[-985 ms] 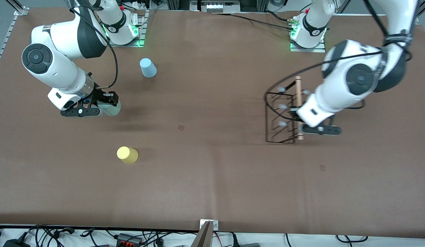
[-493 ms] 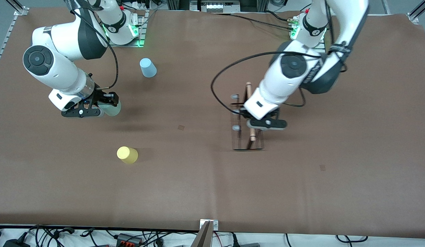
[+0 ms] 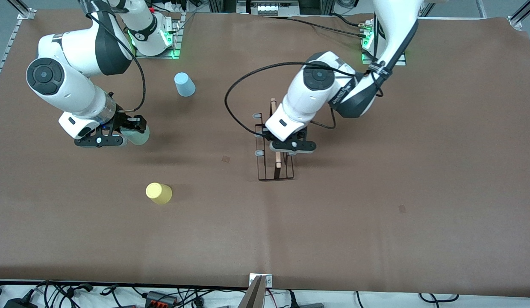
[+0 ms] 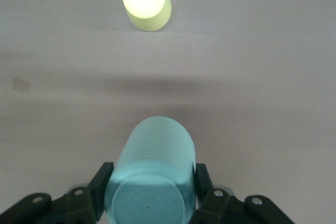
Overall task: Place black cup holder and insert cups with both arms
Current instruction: 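Carry the holder to the table center with the left gripper and release it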
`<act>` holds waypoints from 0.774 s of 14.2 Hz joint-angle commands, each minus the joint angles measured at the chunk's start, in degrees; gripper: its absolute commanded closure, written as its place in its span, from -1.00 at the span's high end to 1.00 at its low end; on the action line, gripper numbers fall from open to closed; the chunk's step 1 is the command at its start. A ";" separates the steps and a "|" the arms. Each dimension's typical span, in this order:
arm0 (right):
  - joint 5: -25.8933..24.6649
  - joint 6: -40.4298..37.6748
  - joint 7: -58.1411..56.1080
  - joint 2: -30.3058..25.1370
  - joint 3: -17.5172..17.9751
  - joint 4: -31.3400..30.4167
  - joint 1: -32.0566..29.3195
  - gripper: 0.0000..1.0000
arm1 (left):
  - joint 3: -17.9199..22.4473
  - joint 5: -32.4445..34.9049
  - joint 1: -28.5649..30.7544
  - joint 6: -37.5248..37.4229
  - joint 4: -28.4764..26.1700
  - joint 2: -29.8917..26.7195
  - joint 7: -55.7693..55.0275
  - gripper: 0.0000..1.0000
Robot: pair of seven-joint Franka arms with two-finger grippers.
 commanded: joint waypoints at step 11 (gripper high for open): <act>-0.56 -1.03 0.13 -0.15 0.48 0.24 -0.60 -0.63 | 0.54 3.28 -3.97 -0.48 3.22 3.50 -3.85 -0.55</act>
